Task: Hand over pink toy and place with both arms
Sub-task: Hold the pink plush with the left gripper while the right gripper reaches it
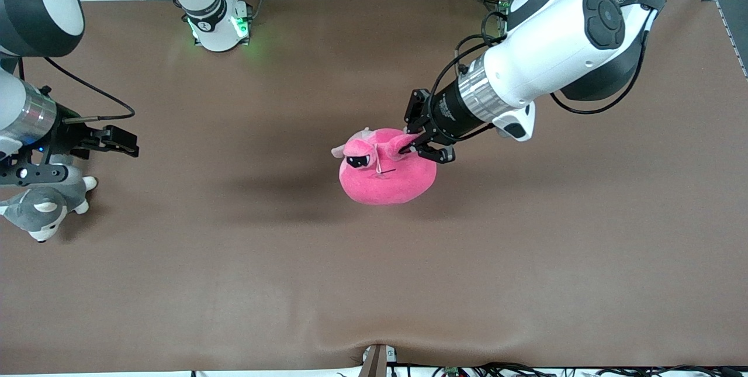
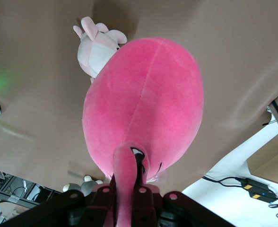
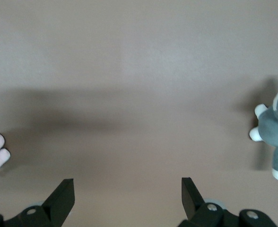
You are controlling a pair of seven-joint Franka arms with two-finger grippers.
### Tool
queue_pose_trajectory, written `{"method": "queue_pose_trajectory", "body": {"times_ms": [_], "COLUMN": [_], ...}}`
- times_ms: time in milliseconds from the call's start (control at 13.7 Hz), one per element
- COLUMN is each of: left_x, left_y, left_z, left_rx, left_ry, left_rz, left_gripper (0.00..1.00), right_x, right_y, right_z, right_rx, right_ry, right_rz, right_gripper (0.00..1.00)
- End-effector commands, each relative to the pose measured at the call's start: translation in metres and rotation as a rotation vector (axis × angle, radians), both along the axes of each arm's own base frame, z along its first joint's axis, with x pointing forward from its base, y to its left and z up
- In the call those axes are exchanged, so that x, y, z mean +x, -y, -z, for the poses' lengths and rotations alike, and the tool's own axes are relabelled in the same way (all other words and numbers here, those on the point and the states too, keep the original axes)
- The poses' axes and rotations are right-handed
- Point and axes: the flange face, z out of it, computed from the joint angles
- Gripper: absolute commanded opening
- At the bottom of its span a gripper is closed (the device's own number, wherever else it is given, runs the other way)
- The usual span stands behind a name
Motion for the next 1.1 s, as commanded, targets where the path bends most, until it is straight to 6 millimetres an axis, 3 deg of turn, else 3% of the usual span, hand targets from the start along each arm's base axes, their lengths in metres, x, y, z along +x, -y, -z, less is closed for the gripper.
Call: {"method": "queue_pose_trajectory", "body": {"times_ms": [0, 146, 366, 732, 1024], "left_x": [-0.001, -0.003, -0.010, -0.026, -0.034], "left_y": [0.019, 0.030, 0.050, 0.085, 0.099], "left_z": [0.000, -0.001, -0.002, 0.002, 0.011], "left_rx": [-0.043, -0.070, -0.104, -0.158, -0.142], "left_ry": [-0.006, 0.001, 0.004, -0.020, -0.037], "left_rz": [-0.028, -0.063, -0.098, -0.173, -0.185], "left_gripper": [0.00, 0.00, 0.00, 0.00, 0.00], "right_x": [0.012, 0.017, 0.017, -0.004, -0.020], "right_y": [-0.008, -0.020, -0.064, -0.178, -0.208], "right_z": [0.007, 0.006, 0.004, -0.026, -0.038], "right_rx": [0.065, 0.090, 0.226, 0.289, 0.325], "right_ry": [0.028, 0.062, 0.088, 0.227, 0.277], "right_rz": [0.009, -0.002, -0.072, -0.529, -0.791], "right_gripper": [1.00, 1.00, 1.00, 1.00, 1.00]}}
